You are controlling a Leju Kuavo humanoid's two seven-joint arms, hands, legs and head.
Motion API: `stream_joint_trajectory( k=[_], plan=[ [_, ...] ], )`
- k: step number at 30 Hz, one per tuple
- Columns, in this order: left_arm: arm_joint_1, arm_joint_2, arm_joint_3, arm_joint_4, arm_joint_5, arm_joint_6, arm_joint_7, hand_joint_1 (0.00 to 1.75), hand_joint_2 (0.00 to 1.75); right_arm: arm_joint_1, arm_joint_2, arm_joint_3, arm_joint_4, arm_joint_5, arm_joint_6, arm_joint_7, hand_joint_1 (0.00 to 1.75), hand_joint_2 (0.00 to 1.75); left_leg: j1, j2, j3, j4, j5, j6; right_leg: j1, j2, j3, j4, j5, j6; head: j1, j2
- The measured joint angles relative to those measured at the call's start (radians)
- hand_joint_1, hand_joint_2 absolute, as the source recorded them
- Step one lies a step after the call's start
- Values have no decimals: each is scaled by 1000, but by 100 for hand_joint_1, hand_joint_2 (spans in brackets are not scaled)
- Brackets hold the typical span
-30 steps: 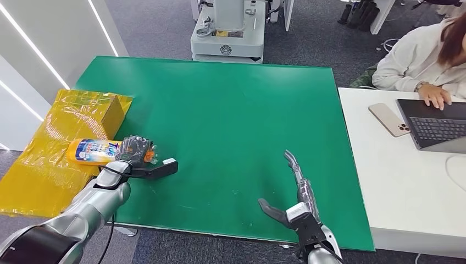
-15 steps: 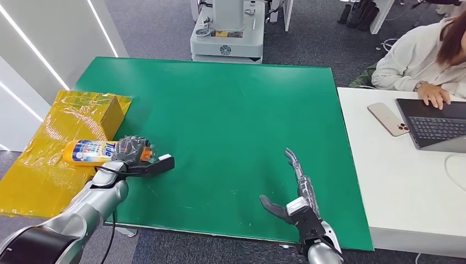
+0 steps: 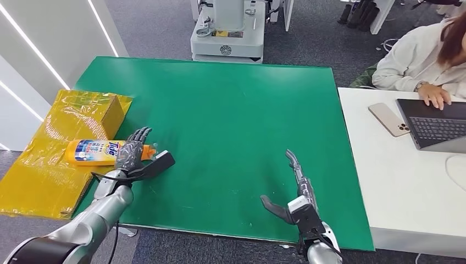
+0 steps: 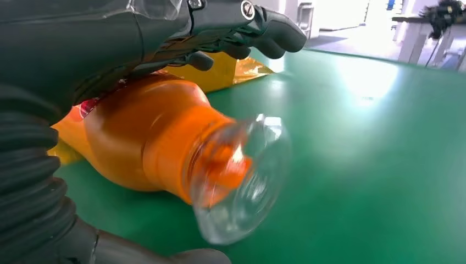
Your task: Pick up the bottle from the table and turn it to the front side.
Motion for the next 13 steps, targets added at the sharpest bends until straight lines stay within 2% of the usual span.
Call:
stream_joint_trajectory(
  k=[5, 7, 10, 13],
  plan=[
    [57, -52, 79, -63, 289, -15, -211, 0, 175, -6, 0, 3, 9, -34, 7, -8, 0, 175, 0, 0, 0, 0, 0, 0, 0, 0, 0, 0, 0, 0, 0, 0],
    [101, -79, 96, -124, 413, -14, -266, 0, 175, -6, 0, 4, 11, -59, 4, -21, 0, 175, 0, 0, 0, 0, 0, 0, 0, 0, 0, 0, 0, 0, 0, 0],
    [183, -115, 84, -270, 572, -1, -289, 0, 175, -2, 0, 4, 12, -101, -8, -41, 0, 175, 0, 1, 0, 0, -1, 0, 0, 1, -1, -1, 0, 0, 0, 0],
    [246, -134, 41, -406, 646, 22, -293, 0, 175, 3, 0, 4, 10, -129, -21, -50, 0, 175, 0, 0, -1, 0, -1, 0, 0, 1, -1, -1, 0, 1, 0, 0]
  ],
)
